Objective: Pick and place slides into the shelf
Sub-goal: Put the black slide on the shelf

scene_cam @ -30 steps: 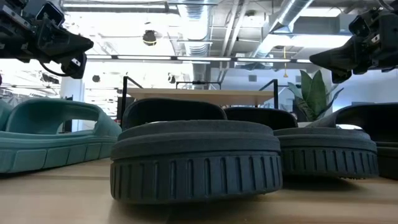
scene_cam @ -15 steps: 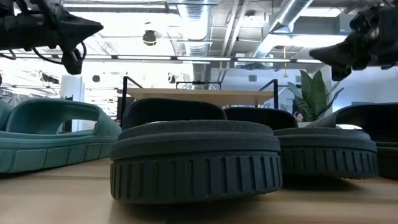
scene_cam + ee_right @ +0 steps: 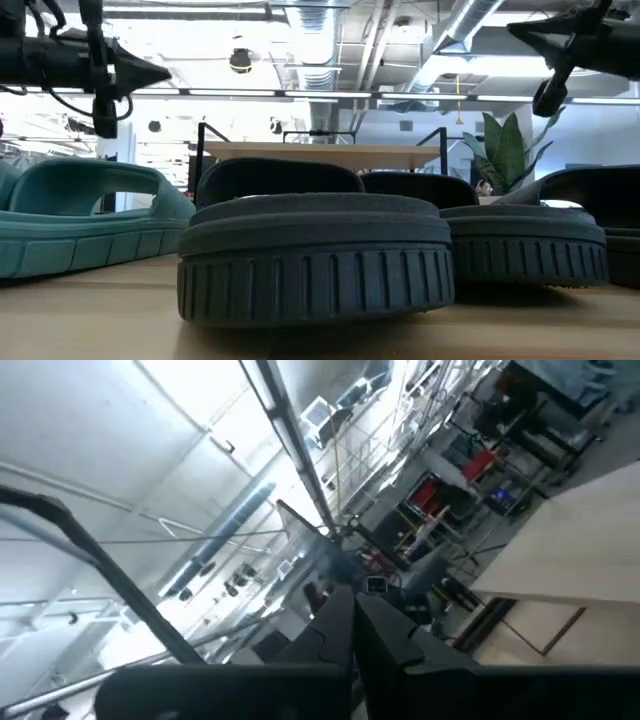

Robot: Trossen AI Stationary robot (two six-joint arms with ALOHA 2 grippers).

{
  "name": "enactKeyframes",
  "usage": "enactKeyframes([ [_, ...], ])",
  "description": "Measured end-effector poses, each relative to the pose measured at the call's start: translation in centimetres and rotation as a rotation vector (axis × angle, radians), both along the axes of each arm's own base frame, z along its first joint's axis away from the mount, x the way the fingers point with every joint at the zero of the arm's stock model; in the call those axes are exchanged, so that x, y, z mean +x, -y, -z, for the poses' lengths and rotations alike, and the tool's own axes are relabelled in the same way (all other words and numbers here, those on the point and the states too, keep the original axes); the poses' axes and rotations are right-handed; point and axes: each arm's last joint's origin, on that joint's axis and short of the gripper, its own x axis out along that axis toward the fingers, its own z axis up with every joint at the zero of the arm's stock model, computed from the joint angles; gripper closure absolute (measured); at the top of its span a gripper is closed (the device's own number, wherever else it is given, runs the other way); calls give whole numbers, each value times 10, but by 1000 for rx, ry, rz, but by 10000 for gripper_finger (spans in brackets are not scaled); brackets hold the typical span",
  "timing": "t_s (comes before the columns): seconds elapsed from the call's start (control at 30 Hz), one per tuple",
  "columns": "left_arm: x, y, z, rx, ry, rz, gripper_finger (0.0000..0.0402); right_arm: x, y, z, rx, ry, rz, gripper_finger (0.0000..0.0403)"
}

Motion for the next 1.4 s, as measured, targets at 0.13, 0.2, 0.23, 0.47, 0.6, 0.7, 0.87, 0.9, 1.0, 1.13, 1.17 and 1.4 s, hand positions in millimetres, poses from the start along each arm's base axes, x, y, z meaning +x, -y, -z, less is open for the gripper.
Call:
enactKeyframes([
  [0.13,1,0,2,-166,84,45,401,0,0,-1,112,35,-47,403],
  [0.2,1,2,2,-176,88,112,401,-1,0,-3,140,69,-52,403],
  [0.23,2,3,2,-171,85,159,401,-2,1,-4,145,88,-55,403],
  [0.47,3,11,-4,-154,126,464,401,-4,-3,-23,50,164,-94,403],
  [0.6,-1,12,-16,-101,247,485,401,6,-9,-39,-28,128,-116,403],
  [0.7,-4,11,-24,-35,325,473,401,19,-15,-53,-95,86,-127,403],
  [0.87,-8,11,-34,49,357,458,401,47,-28,-70,-311,-12,-134,403],
  [0.9,-8,12,-35,62,353,461,401,52,-31,-74,-358,-27,-129,403],
  [1.0,-8,12,-34,116,324,440,401,69,-39,-91,-429,-38,-142,403],
  [1.13,-8,11,-34,199,289,365,401,89,-45,-115,-472,-85,-167,403],
  [1.17,-8,10,-34,208,282,346,401,93,-46,-120,-499,-118,-176,403],
  [1.4,-7,9,-33,204,263,297,401,117,-57,-147,-600,-479,-277,389],
])
